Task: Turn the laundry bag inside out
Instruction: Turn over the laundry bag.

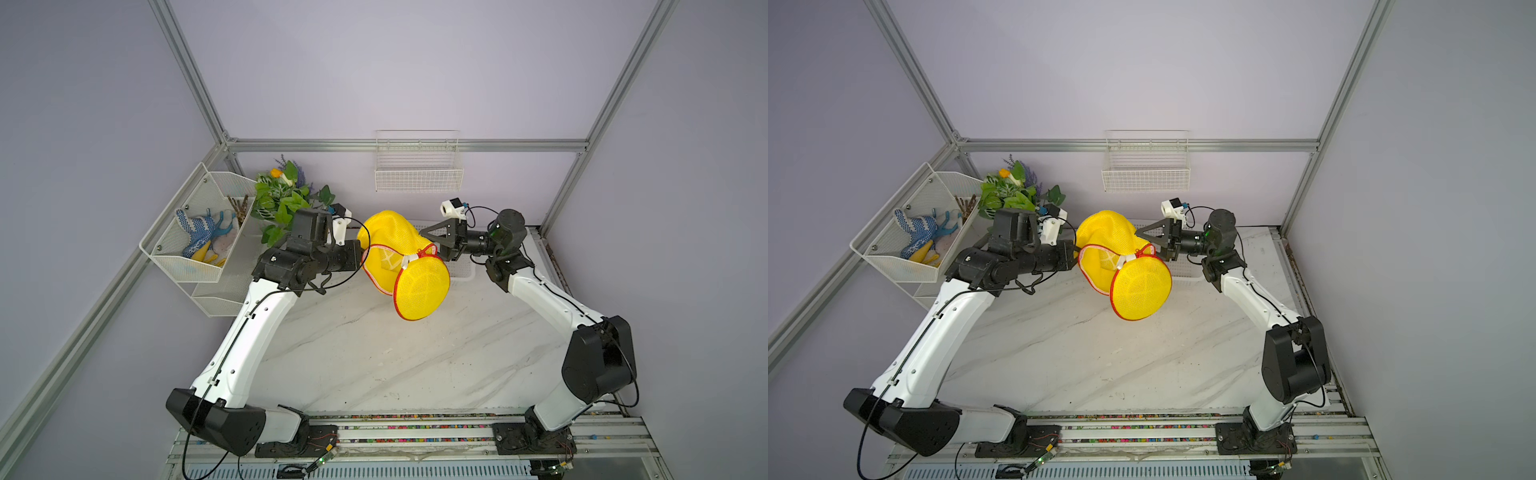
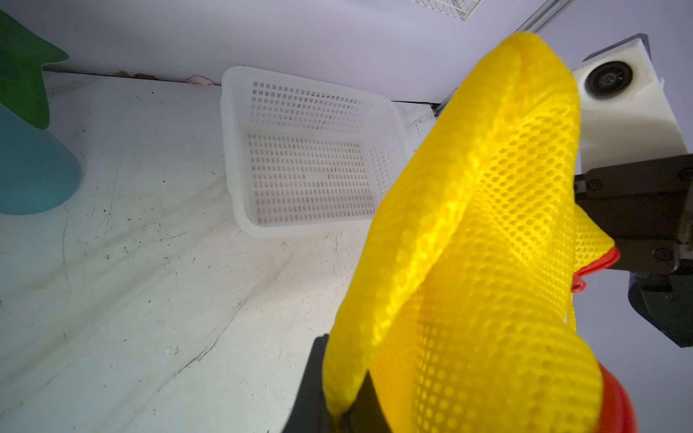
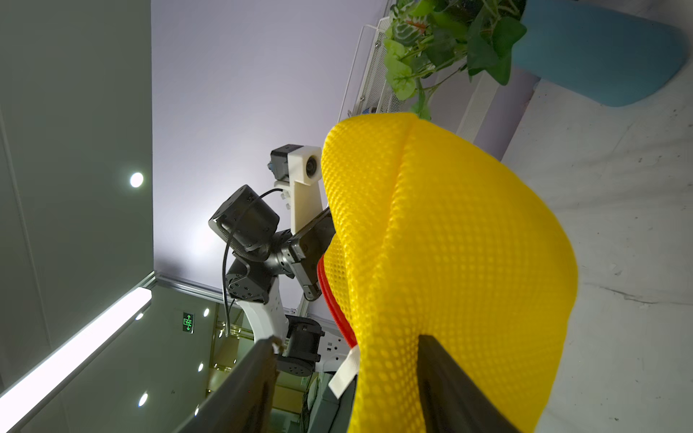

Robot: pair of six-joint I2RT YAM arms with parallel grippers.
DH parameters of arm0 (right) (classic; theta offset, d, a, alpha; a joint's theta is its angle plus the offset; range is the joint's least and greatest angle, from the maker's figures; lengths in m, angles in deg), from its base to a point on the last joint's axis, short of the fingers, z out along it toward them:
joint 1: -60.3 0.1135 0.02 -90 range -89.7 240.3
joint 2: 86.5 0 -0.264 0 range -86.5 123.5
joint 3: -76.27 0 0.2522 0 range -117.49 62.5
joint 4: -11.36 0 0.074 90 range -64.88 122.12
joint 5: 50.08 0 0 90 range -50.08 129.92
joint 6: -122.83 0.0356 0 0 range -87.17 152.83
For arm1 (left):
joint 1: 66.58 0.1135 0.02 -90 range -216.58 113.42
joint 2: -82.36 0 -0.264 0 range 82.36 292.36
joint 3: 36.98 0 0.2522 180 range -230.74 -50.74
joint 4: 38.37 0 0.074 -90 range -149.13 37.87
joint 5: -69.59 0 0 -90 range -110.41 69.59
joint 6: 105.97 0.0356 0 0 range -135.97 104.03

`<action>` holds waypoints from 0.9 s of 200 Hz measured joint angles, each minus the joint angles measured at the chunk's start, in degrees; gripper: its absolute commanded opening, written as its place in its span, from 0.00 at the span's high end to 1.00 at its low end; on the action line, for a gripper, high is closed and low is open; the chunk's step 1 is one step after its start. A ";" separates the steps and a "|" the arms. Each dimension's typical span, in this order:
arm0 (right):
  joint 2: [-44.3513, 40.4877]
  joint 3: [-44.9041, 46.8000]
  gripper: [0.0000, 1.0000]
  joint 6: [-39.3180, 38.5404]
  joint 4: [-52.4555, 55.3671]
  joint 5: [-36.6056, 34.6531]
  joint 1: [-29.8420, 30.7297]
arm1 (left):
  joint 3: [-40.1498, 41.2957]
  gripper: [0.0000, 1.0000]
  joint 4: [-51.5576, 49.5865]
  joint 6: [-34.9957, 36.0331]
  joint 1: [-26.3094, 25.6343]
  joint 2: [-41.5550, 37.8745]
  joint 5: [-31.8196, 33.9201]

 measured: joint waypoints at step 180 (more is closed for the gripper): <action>2.40 -23.65 1.00 -37.44 61.40 -9.62 -2.03 | -8.20 0.00 -7.91 3.13 -5.20 -3.93 9.16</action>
